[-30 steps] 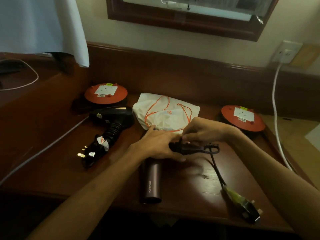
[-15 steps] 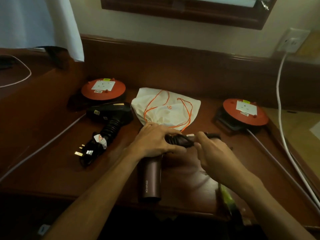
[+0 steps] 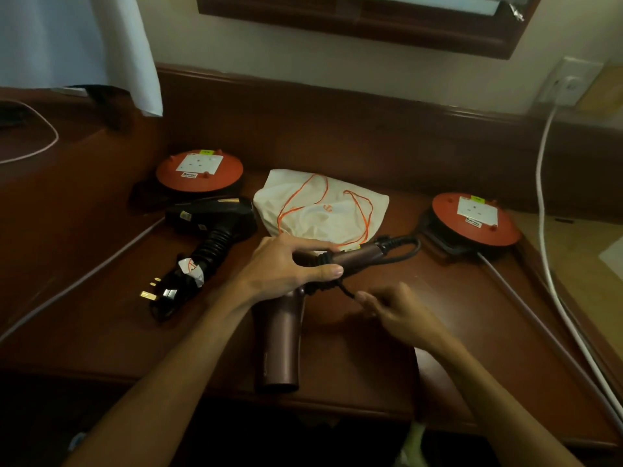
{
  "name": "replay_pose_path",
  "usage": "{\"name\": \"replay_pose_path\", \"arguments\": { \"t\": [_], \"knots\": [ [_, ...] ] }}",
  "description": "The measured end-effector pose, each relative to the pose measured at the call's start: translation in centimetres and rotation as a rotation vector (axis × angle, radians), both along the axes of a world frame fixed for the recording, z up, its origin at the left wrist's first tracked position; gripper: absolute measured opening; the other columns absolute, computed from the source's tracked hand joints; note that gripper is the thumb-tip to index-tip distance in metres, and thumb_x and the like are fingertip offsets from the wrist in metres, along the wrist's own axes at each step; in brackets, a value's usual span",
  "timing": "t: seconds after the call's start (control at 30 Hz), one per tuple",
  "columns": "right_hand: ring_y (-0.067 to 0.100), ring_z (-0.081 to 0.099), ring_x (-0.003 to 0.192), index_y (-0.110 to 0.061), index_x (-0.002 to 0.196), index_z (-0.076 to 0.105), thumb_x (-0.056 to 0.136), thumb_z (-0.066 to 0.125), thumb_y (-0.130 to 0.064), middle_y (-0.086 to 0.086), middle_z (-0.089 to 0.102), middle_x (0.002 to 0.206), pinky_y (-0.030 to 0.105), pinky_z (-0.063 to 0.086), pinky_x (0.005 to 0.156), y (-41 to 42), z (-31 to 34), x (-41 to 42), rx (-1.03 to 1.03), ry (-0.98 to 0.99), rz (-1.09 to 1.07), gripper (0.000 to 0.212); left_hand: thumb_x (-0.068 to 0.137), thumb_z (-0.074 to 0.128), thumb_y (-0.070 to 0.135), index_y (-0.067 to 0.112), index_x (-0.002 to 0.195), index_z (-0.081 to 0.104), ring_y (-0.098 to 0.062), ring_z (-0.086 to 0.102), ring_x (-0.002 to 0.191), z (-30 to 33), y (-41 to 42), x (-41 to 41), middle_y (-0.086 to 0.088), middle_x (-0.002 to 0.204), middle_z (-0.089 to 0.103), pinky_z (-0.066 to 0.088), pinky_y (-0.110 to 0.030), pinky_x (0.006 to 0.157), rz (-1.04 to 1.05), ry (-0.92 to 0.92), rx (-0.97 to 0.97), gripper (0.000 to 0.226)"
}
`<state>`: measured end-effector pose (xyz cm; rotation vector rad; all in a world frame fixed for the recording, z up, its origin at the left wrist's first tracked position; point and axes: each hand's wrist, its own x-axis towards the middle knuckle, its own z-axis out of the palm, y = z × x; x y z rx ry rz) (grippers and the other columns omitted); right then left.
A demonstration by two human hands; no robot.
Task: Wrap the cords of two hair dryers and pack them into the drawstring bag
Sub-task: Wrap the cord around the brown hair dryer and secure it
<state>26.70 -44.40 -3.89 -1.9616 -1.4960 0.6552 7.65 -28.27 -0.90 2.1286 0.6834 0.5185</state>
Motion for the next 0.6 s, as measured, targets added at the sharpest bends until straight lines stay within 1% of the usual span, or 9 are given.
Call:
{"name": "replay_pose_path", "arguments": {
  "t": [0.07, 0.13, 0.2, 0.23, 0.3, 0.37, 0.4, 0.5, 0.6],
  "knots": [
    [0.019, 0.044, 0.052, -0.003, 0.081, 0.067, 0.094, 0.063, -0.038, 0.011, 0.05, 0.06, 0.037, 0.038, 0.051, 0.9, 0.1, 1.6, 0.032, 0.097, -0.054, 0.038, 0.067, 0.075, 0.072, 0.042, 0.117, 0.074, -0.004, 0.059, 0.121, 0.0, -0.1, 0.0, 0.019, 0.117, 0.072, 0.047, -0.042, 0.107, -0.054, -0.003, -0.006, 0.058],
    [0.017, 0.054, 0.056, -0.014, 0.097, 0.07, 0.095, 0.067, -0.018, 0.014, 0.06, 0.072, 0.034, 0.047, 0.052, 1.8, 0.3, 3.2, -0.017, 0.177, -0.056, 0.005, 0.068, 0.076, 0.07, 0.042, 0.115, 0.075, -0.005, 0.06, 0.119, 0.0, -0.4, 0.2, 0.018, 0.114, 0.073, 0.047, -0.041, 0.107, -0.089, 0.026, 0.044, 0.055],
    [0.008, 0.057, 0.052, -0.012, 0.103, 0.064, 0.094, 0.064, -0.002, 0.013, 0.059, 0.078, 0.025, 0.048, 0.05, 2.6, 1.0, 4.3, -0.163, 0.2, -0.011, 0.014, 0.067, 0.073, 0.074, 0.045, 0.113, 0.074, -0.006, 0.062, 0.113, 0.1, -0.6, 0.6, 0.017, 0.107, 0.074, 0.048, -0.041, 0.103, -0.117, 0.075, 0.101, 0.054],
    [0.014, 0.059, 0.056, -0.006, 0.106, 0.062, 0.091, 0.064, -0.001, 0.015, 0.059, 0.082, 0.026, 0.047, 0.051, 3.3, 1.3, 4.8, -0.214, 0.201, 0.033, 0.015, 0.068, 0.072, 0.076, 0.047, 0.112, 0.073, -0.006, 0.062, 0.111, 0.2, -0.7, 0.8, 0.017, 0.105, 0.074, 0.048, -0.041, 0.102, -0.128, 0.111, 0.125, 0.053],
    [0.032, 0.059, 0.069, 0.008, 0.105, 0.065, 0.084, 0.072, -0.023, 0.021, 0.062, 0.083, 0.029, 0.047, 0.058, 4.8, 2.5, 5.3, -0.265, 0.159, 0.163, 0.038, 0.068, 0.07, 0.079, 0.051, 0.113, 0.071, -0.005, 0.06, 0.108, 0.5, -0.8, 1.3, 0.017, 0.104, 0.072, 0.047, -0.04, 0.101, -0.146, 0.196, 0.172, 0.053],
    [0.035, 0.057, 0.074, 0.011, 0.101, 0.067, 0.072, 0.074, -0.061, 0.026, 0.065, 0.085, 0.032, 0.047, 0.066, 6.2, 3.7, 5.8, -0.333, 0.135, 0.248, 0.078, 0.069, 0.072, 0.076, 0.05, 0.116, 0.07, -0.006, 0.06, 0.108, 0.8, -0.7, 1.4, 0.015, 0.106, 0.071, 0.048, -0.039, 0.1, -0.164, 0.238, 0.166, 0.053],
    [0.038, 0.057, 0.074, 0.01, 0.102, 0.069, 0.07, 0.072, -0.07, 0.029, 0.066, 0.088, 0.034, 0.046, 0.068, 6.6, 4.1, 6.0, -0.329, 0.127, 0.265, 0.086, 0.07, 0.073, 0.074, 0.048, 0.116, 0.07, -0.005, 0.061, 0.107, 0.8, -0.7, 1.3, 0.015, 0.107, 0.071, 0.049, -0.037, 0.1, -0.168, 0.231, 0.139, 0.053],
    [0.026, 0.045, 0.058, -0.005, 0.09, 0.074, 0.091, 0.063, -0.052, 0.013, 0.059, 0.072, 0.03, 0.034, 0.057, 6.8, 6.3, 6.3, -0.37, 0.192, 0.287, 0.048, 0.071, 0.072, 0.074, 0.049, 0.116, 0.069, -0.004, 0.062, 0.107, 0.8, -0.6, 1.1, 0.015, 0.104, 0.072, 0.045, -0.036, 0.102, -0.174, 0.237, 0.159, 0.052],
    [0.015, 0.03, 0.056, 0.012, 0.093, 0.062, 0.1, 0.058, -0.027, 0.005, 0.042, 0.067, 0.028, 0.021, 0.054, 7.3, 7.7, 6.6, -0.494, 0.254, 0.361, 0.04, 0.069, 0.07, 0.078, 0.049, 0.114, 0.066, -0.005, 0.061, 0.107, 0.7, -0.7, 1.3, 0.016, 0.104, 0.071, 0.043, -0.038, 0.103, -0.179, 0.275, 0.2, 0.054]
  ]
}}
